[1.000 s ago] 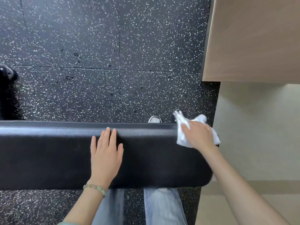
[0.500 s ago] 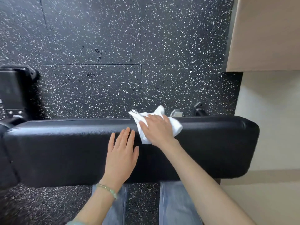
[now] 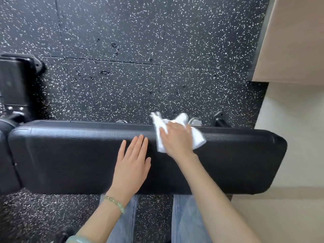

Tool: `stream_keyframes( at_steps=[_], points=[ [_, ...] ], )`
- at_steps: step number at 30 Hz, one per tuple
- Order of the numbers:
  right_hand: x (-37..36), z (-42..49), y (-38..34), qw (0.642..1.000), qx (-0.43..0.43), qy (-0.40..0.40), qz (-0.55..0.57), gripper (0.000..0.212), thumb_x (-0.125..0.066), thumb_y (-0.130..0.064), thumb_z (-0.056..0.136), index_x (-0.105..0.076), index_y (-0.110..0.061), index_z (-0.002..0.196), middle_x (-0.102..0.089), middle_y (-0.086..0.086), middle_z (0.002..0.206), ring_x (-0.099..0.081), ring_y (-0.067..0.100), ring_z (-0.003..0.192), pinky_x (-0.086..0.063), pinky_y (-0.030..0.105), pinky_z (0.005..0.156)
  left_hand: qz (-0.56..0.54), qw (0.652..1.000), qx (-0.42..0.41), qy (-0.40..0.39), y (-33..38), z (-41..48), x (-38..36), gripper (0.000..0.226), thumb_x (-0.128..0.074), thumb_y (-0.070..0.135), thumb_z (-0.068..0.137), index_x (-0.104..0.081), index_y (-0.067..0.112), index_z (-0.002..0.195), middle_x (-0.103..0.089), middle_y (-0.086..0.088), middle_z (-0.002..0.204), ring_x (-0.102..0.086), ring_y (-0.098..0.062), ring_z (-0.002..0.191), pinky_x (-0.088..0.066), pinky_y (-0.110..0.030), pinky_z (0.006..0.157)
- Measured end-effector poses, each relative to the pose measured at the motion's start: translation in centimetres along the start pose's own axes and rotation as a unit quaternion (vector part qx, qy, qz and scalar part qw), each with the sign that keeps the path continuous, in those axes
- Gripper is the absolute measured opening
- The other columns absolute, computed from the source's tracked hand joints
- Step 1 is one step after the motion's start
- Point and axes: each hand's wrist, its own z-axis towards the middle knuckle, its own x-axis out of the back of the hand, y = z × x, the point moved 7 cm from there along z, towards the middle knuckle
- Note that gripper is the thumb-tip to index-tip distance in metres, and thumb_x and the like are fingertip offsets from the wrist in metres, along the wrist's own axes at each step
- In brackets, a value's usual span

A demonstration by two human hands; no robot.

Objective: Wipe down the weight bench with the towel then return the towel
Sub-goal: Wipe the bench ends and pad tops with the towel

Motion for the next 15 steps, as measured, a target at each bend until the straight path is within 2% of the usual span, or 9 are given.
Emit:
stream_keyframes(
  at_steps=[3,5,7,8,10,11,12,13,15],
  points=[
    [-1.0,-0.3,-3.1,0.998,0.03,-0.056,0.028,0.039,-0.03,-0.036,0.1,-0.05,-0.026,0.132,-0.059,-0.005,0.128,-0.053,0.02,0.115,-0.026,0.042,0.101,-0.005,1.0,-0.003,0.012,0.2,0.0,0.1,0.055,-0.035,0.031,0.092,-0.052,0.0,0.134,-0.049,-0.015,0.141,-0.047,-0.029,0.129,-0.026,-0.051,0.11],
    [-1.1,-1.0,0.1,0.997,0.037,-0.065,0.023,0.043,-0.027,-0.041,0.101,-0.048,-0.026,0.135,-0.053,-0.006,0.135,-0.046,0.018,0.123,-0.025,0.037,0.099,0.002,1.0,0.001,0.007,0.4,0.1,0.1,0.056,-0.034,0.032,0.092,-0.051,-0.001,0.134,-0.048,-0.016,0.142,-0.045,-0.029,0.131,-0.024,-0.051,0.112],
    [0.3,-1.8,4.7,0.998,0.03,-0.048,0.0,0.044,-0.025,-0.038,0.1,-0.046,-0.027,0.137,-0.058,-0.008,0.128,-0.051,0.018,0.115,-0.033,0.038,0.09,0.008,1.0,0.012,0.0,0.3,0.0,0.1,0.058,-0.033,0.034,0.093,-0.049,-0.001,0.136,-0.046,-0.016,0.143,-0.043,-0.028,0.133,-0.022,-0.05,0.113],
    [1.4,-2.2,7.2,0.998,0.04,-0.03,-0.031,0.045,-0.025,-0.033,0.097,-0.043,-0.027,0.139,-0.062,-0.009,0.117,-0.056,0.02,0.104,-0.039,0.038,0.078,0.009,1.0,0.013,-0.003,0.6,0.1,0.0,0.058,-0.032,0.034,0.093,-0.048,-0.001,0.136,-0.045,-0.017,0.144,-0.042,-0.029,0.134,-0.022,-0.05,0.114],
    [3.8,-3.2,11.6,0.994,0.062,-0.005,-0.088,0.056,-0.041,-0.02,0.086,-0.04,-0.028,0.141,-0.067,-0.008,0.092,-0.06,0.023,0.073,-0.039,0.031,0.05,0.009,1.0,0.009,-0.003,1.1,0.1,-0.2,0.059,-0.033,0.034,0.093,-0.046,-0.003,0.137,-0.044,-0.018,0.145,-0.041,-0.03,0.134,-0.022,-0.051,0.114],
    [4.5,-3.6,14.0,0.993,0.052,-0.001,-0.105,0.063,-0.053,-0.014,0.08,-0.042,-0.027,0.141,-0.067,-0.006,0.086,-0.059,0.023,0.063,-0.037,0.028,0.044,0.008,1.0,0.011,-0.003,1.4,0.1,-0.2,0.059,-0.033,0.034,0.093,-0.045,-0.004,0.137,-0.043,-0.018,0.145,-0.041,-0.03,0.134,-0.023,-0.051,0.113],
    [4.7,-4.0,16.4,0.992,0.039,-0.018,-0.116,0.068,-0.058,-0.012,0.077,-0.043,-0.027,0.141,-0.067,-0.006,0.084,-0.059,0.024,0.06,-0.036,0.027,0.043,0.008,1.0,0.014,-0.006,1.5,0.1,-0.3,0.06,-0.033,0.034,0.094,-0.044,-0.004,0.138,-0.043,-0.019,0.145,-0.041,-0.031,0.134,-0.023,-0.051,0.113],
    [4.5,-4.4,18.6,0.991,0.021,-0.038,-0.125,0.065,-0.055,-0.015,0.079,-0.042,-0.027,0.142,-0.067,-0.006,0.085,-0.06,0.023,0.062,-0.034,0.028,0.046,0.008,1.0,0.02,-0.008,1.6,0.1,-0.4,0.06,-0.033,0.034,0.094,-0.044,-0.004,0.138,-0.043,-0.019,0.145,-0.041,-0.031,0.134,-0.023,-0.051,0.113],
    [3.7,-4.8,21.6,0.991,-0.046,-0.047,-0.12,0.05,-0.034,-0.031,0.087,-0.048,-0.031,0.136,-0.065,-0.009,0.089,-0.061,0.021,0.078,-0.035,0.031,0.059,0.008,1.0,0.029,-0.009,1.7,0.0,-0.4,0.06,-0.032,0.035,0.094,-0.043,-0.004,0.138,-0.042,-0.018,0.145,-0.041,-0.031,0.134,-0.023,-0.052,0.113]
  ],
)
